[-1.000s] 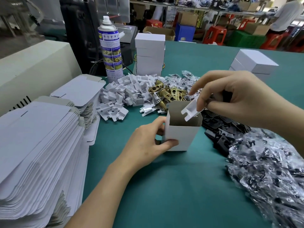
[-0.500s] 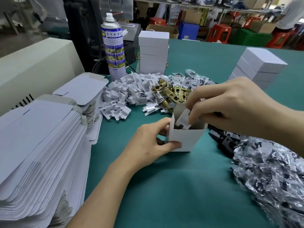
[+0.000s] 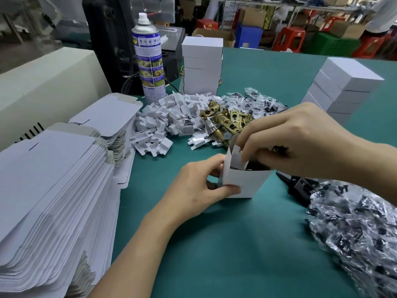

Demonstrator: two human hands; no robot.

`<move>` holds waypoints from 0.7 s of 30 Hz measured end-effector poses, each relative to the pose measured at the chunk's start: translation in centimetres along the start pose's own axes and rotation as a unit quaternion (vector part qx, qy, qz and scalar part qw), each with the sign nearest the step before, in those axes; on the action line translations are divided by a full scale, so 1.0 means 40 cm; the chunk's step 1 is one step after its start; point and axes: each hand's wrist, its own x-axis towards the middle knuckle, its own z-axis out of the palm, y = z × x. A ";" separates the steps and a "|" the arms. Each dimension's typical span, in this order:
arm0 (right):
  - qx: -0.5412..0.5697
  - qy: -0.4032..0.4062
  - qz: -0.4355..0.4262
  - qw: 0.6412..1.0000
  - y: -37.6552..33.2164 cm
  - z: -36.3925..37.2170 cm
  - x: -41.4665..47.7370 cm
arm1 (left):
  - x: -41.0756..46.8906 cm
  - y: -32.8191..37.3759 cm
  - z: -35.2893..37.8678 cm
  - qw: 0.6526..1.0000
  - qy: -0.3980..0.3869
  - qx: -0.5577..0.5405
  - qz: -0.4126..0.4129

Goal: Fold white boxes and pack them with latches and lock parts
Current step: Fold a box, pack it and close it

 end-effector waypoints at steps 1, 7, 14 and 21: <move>0.010 -0.004 0.012 1.000 -0.001 -0.002 -0.002 | 0.000 -0.001 0.000 1.000 0.001 0.000 0.000; 0.059 0.041 0.071 0.995 -0.014 0.007 -0.001 | 0.000 -0.003 0.003 1.000 0.005 0.002 -0.007; 0.116 0.087 0.180 0.973 -0.047 0.025 -0.015 | 0.003 -0.009 0.005 1.000 0.011 -0.006 -0.019; -0.025 0.008 0.175 0.984 -0.061 0.008 -0.028 | 0.003 -0.008 0.008 1.000 0.016 -0.001 -0.018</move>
